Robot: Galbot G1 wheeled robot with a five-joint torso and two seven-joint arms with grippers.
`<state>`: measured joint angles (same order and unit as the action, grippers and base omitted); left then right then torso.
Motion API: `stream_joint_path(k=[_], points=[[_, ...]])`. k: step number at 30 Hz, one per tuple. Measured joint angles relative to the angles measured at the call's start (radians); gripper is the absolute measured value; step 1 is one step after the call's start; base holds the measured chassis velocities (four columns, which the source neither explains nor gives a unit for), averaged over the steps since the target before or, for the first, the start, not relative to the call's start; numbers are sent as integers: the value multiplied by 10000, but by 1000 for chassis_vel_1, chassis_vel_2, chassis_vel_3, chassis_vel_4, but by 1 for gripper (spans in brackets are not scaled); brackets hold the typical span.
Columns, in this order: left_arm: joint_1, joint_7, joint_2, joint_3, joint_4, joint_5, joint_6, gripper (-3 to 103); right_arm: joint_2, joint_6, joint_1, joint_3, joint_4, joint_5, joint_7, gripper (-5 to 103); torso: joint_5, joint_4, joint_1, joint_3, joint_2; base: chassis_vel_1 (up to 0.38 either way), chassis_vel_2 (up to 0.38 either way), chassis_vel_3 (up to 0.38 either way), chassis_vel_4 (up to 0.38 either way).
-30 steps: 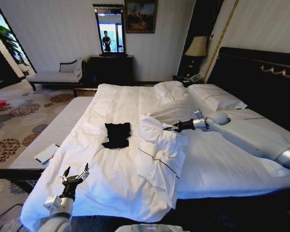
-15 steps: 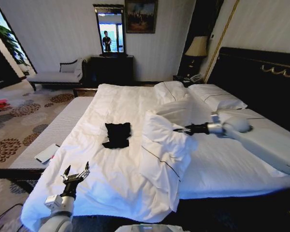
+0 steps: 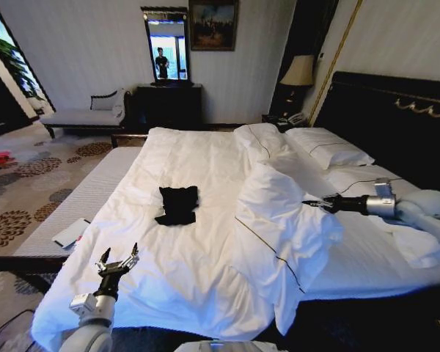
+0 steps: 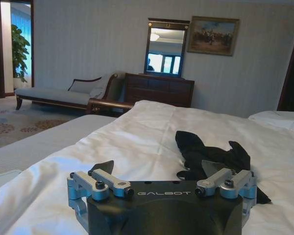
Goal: Fold the clothes on the bed.
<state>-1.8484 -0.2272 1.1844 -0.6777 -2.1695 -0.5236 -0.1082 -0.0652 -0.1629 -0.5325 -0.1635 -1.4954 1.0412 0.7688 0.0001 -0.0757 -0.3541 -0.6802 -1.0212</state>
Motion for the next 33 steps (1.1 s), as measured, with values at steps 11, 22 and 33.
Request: stream_joint_path(k=[11, 22, 33], points=[[-358, 16, 253, -297, -134, 72, -198, 100, -15, 145, -54, -22, 1041, 107, -115, 1, 1, 3, 0, -2, 1, 0, 0, 0, 0], [77, -65, 393, -455, 58, 114, -117, 100, 587, 182, -91, -152, 2142, 140, -68, 1, 1, -1, -1, -1, 1, 0, 0, 0, 0], [-16, -69, 375, -471, 126, 31, -189, 100, 1241, 207, 342, -997, 2544, 59, -44, 1, 2, 5, -2, -2, 1, 0, 0, 0, 0]])
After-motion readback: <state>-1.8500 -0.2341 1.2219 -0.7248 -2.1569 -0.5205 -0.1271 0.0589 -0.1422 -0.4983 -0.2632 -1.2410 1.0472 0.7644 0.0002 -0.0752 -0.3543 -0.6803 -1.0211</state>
